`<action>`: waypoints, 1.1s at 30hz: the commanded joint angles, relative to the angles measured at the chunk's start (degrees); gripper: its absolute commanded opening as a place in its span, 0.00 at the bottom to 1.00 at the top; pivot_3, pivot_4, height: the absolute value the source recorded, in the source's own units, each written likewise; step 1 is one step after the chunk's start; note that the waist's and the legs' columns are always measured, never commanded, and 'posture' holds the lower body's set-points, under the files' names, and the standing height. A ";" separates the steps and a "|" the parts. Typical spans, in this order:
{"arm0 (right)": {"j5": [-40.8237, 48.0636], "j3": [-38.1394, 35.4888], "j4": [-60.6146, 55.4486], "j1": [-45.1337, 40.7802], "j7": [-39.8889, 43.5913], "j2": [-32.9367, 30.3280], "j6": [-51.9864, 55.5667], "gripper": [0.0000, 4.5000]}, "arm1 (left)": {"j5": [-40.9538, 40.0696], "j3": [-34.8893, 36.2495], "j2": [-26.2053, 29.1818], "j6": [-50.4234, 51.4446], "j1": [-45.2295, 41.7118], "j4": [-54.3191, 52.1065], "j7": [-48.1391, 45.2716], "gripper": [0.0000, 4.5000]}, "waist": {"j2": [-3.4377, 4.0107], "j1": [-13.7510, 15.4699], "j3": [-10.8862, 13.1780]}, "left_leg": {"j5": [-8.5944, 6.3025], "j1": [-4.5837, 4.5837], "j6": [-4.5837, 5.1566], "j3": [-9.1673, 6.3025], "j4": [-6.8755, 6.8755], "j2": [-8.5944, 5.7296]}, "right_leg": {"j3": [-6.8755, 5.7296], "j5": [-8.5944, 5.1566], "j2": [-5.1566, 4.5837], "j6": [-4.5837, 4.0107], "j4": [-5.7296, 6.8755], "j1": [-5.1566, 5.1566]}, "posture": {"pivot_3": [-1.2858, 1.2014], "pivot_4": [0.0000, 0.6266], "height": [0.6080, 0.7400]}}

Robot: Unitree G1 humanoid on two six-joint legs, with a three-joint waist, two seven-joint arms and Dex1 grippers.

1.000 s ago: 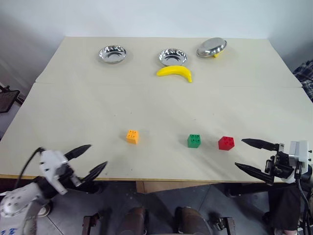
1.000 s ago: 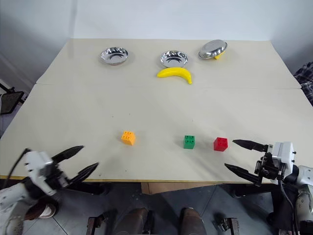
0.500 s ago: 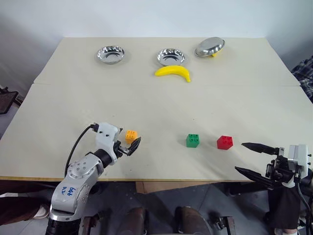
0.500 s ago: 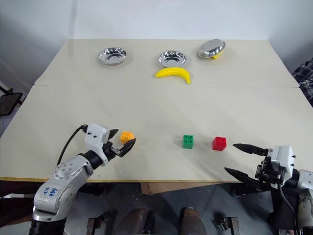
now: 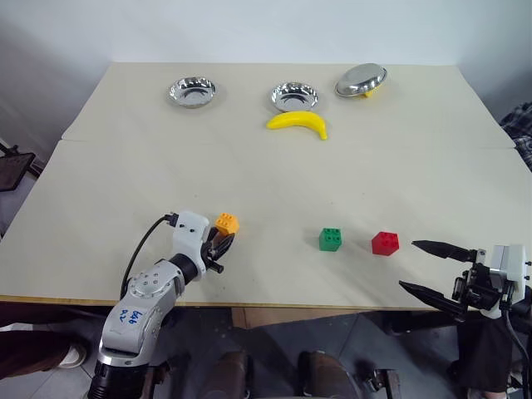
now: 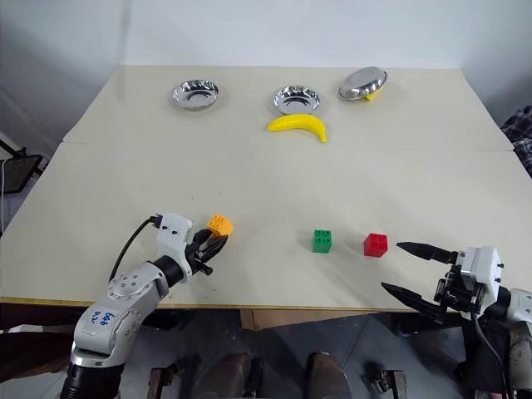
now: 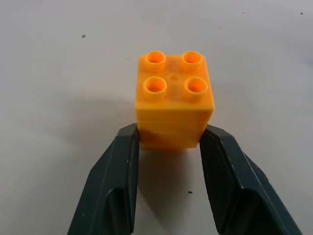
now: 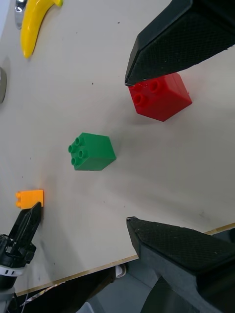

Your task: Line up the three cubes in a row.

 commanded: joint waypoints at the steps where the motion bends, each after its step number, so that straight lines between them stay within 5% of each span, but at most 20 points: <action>1: 1.22 -2.46 -1.94 1.64 -0.76 -0.57 0.23 1.00 | -0.66 1.35 3.27 -10.06 -0.32 2.26 -7.91 0.32 | 0.00 0.01 0.00 | 0.00 -0.01 -0.01 0.00 0.00 0.00 | -0.01 0.00 0.00 0.00 -0.01 0.00 | 0.52 0.24 1.00; 7: 1.72 -5.78 -2.07 6.29 -0.65 -1.27 0.32 1.00 | -4.18 -1.66 14.83 -32.51 -9.73 19.49 -41.50 0.32 | 0.05 0.08 -0.01 | 0.01 -0.02 -0.02 0.01 -0.01 -0.01 | -0.06 -0.01 -0.01 -0.02 -0.14 0.02 | 0.52 0.24 1.00; 13: 2.59 -10.34 -3.63 11.45 -1.24 -0.78 0.61 1.00 | 2.00 -10.52 12.61 -46.94 -29.77 45.57 -59.65 0.32 | 0.07 0.10 -0.02 | 0.03 -0.05 0.04 -0.01 -0.02 -0.09 | -0.18 0.01 -0.05 0.01 -0.20 0.05 | 0.52 0.24 1.00; 22: 4.19 -15.44 -8.60 19.08 -2.97 1.22 1.53 1.00 | 10.30 -14.64 3.33 -57.92 -45.23 73.23 -61.63 0.32 | -0.16 -0.25 0.12 | 0.02 -0.14 0.12 0.22 -0.09 -0.09 | -0.63 0.04 0.07 0.08 0.30 -0.17 | 0.52 0.24 1.00; 33: 4.35 -14.85 -10.44 19.96 -4.78 2.27 1.69 1.00 | 13.65 -14.58 -0.23 -55.56 -45.47 73.64 -57.79 0.32 | -0.19 0.43 0.13 | 0.05 -0.14 0.17 0.01 0.02 -0.15 | -0.36 0.06 -0.07 0.13 0.27 -0.03 | 0.52 0.24 1.00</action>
